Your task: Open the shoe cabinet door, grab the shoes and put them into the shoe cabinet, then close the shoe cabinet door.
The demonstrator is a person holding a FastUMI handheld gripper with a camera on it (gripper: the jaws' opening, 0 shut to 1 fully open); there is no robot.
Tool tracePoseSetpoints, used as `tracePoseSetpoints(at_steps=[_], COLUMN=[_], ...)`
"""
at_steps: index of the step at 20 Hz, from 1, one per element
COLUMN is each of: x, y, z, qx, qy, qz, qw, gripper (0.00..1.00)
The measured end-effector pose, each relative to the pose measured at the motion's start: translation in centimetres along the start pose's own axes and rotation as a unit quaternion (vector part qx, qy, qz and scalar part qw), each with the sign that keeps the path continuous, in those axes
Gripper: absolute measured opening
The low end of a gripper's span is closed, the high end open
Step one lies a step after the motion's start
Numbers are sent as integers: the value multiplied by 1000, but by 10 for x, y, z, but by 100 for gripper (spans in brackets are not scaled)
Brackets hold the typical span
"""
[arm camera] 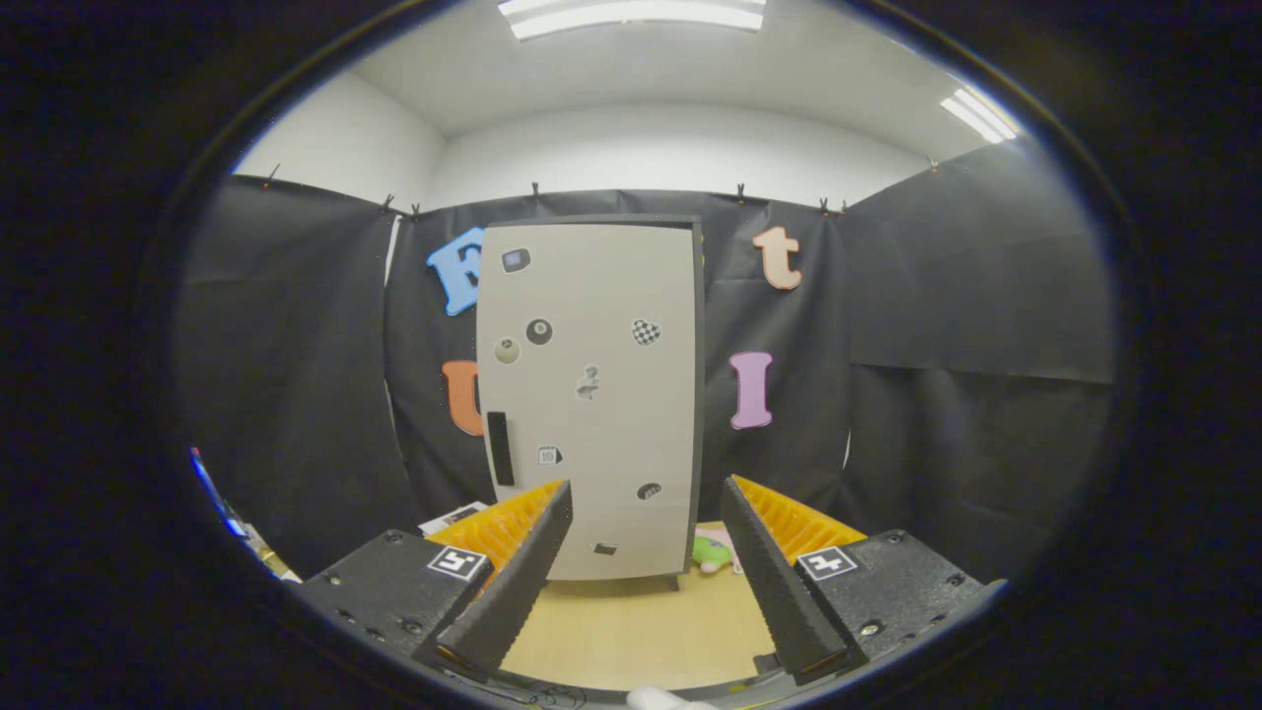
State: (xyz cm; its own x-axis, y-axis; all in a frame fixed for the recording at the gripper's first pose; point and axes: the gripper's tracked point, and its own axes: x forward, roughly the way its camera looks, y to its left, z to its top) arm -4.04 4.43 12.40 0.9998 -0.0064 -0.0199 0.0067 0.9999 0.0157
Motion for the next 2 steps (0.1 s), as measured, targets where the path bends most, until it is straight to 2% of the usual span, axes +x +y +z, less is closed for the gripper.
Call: tracePoseSetpoints(at_steps=[2], x=[0], y=[2], z=[-1], qx=[0], qy=[2], qz=[5], qw=[1000], gripper=[99])
